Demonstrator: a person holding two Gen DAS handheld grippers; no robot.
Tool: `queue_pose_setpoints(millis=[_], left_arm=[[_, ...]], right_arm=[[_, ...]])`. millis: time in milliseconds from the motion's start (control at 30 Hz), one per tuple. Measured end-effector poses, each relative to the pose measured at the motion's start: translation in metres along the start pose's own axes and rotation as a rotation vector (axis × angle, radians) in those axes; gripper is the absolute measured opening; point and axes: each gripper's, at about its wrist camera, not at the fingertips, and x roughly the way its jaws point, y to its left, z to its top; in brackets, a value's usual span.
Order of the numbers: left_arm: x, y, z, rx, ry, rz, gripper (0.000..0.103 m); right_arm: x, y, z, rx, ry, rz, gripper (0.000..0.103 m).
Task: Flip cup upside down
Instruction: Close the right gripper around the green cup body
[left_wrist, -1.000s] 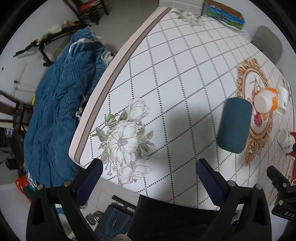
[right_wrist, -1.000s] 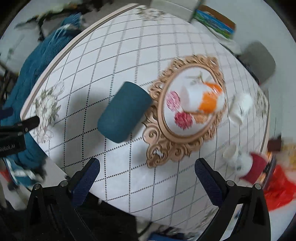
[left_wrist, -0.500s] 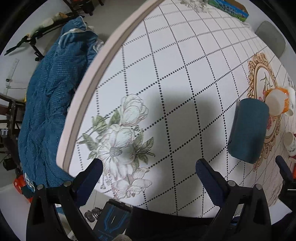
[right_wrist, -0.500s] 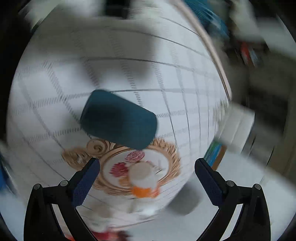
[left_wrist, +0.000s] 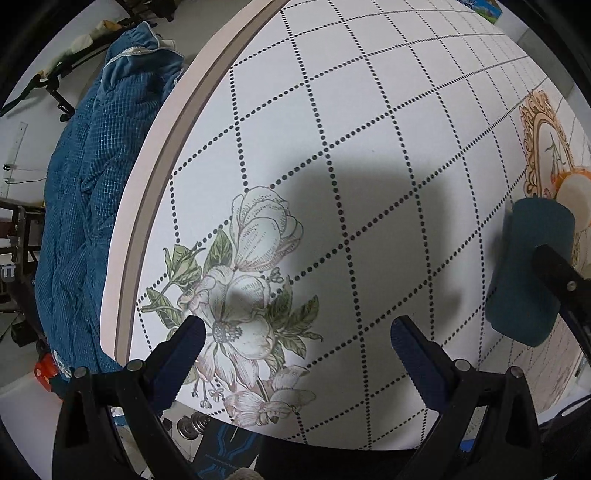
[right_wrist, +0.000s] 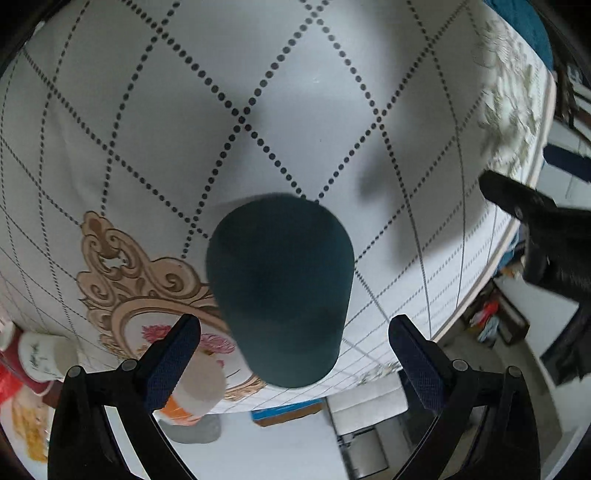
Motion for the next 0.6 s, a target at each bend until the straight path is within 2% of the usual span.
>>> queue_pose_setpoints(millis=[200,300,433,600], left_arm=[[0.002,0.007,0.004,-0.004,0.005,-0.001,0.103],[0.003,0.01,0.003,-0.002,0.006,-0.001,0.103],[0.003,0.01,0.002,0.002,0.009,0.002,0.103],[0.003,0.011,0.002,0.009,0.01,0.006,0.103]], right_arm=[[0.016,0.002,0.0,-0.049,-0.008,0.019,0.102],[0.023,0.004,0.0,-0.051,-0.006,0.039,0.097],[0.03,0.003,0.004,-0.009,0.005,0.071,0.074],[0.033,-0.013,0.004,0.113,0.006,0.157,0.072]])
